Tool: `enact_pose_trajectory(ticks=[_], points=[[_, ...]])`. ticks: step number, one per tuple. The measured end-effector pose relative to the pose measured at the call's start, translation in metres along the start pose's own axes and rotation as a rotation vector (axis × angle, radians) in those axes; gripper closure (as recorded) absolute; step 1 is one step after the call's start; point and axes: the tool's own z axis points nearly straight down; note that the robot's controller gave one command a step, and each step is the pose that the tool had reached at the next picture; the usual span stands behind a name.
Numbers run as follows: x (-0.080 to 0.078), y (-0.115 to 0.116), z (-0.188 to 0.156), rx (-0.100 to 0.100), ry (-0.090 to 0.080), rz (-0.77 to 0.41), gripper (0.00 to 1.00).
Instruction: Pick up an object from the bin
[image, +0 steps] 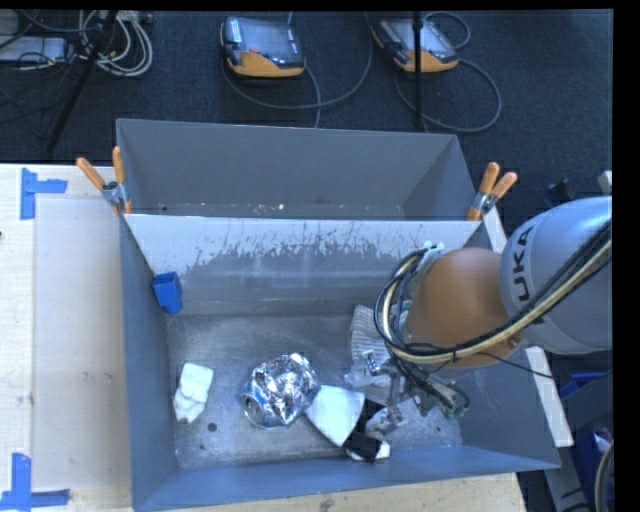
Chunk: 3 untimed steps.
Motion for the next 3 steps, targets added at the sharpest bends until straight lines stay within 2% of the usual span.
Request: enact_pose_trajectory(ticks=[1,2,3], points=[[0.005,0.004,-0.03,-0.007,0.013,-0.057,1.0],[0.005,-0.047,-0.028,-0.005,0.003,0.004,1.0],[0.022,-0.04,-0.214,-0.009,0.01,-0.306,1.0]])
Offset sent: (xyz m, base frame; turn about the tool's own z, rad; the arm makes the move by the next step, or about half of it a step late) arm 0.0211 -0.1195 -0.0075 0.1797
